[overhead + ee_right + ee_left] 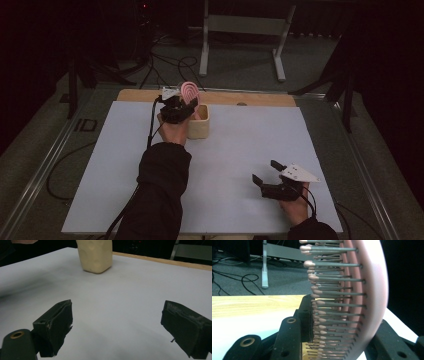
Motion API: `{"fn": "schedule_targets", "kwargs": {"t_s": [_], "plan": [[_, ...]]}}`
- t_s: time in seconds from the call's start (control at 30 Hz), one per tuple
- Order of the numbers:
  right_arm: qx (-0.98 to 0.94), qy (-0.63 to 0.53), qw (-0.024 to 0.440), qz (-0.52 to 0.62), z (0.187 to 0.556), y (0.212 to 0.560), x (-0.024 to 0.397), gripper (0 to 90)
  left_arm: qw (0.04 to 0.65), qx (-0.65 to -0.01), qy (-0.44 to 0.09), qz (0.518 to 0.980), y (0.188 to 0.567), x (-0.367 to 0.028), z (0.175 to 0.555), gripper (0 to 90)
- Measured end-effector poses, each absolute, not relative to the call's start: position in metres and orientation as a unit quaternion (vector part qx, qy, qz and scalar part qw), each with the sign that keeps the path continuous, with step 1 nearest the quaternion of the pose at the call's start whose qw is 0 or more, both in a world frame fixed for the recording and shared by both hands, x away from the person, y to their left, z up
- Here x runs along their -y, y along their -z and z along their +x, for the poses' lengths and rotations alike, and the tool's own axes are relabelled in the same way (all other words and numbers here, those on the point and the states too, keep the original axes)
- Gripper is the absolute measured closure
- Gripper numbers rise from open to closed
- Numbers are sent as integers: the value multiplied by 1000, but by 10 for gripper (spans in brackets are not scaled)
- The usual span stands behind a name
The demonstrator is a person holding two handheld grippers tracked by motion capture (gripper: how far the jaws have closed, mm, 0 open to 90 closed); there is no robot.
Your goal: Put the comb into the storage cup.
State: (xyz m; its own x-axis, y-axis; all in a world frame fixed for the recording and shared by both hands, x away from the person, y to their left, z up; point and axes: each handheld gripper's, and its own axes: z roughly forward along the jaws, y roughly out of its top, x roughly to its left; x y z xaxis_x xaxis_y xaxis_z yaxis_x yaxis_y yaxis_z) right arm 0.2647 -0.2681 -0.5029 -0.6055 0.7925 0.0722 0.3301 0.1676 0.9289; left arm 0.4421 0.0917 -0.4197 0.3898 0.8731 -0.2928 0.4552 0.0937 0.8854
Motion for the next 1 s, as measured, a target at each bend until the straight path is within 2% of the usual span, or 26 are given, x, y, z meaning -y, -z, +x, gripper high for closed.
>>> {"fn": "schedule_targets", "kwargs": {"t_s": [1.0], "plan": [[-732,-517,221,384,265,503,268,103,523,-520,-193,647,429,-90,442,639]]}}
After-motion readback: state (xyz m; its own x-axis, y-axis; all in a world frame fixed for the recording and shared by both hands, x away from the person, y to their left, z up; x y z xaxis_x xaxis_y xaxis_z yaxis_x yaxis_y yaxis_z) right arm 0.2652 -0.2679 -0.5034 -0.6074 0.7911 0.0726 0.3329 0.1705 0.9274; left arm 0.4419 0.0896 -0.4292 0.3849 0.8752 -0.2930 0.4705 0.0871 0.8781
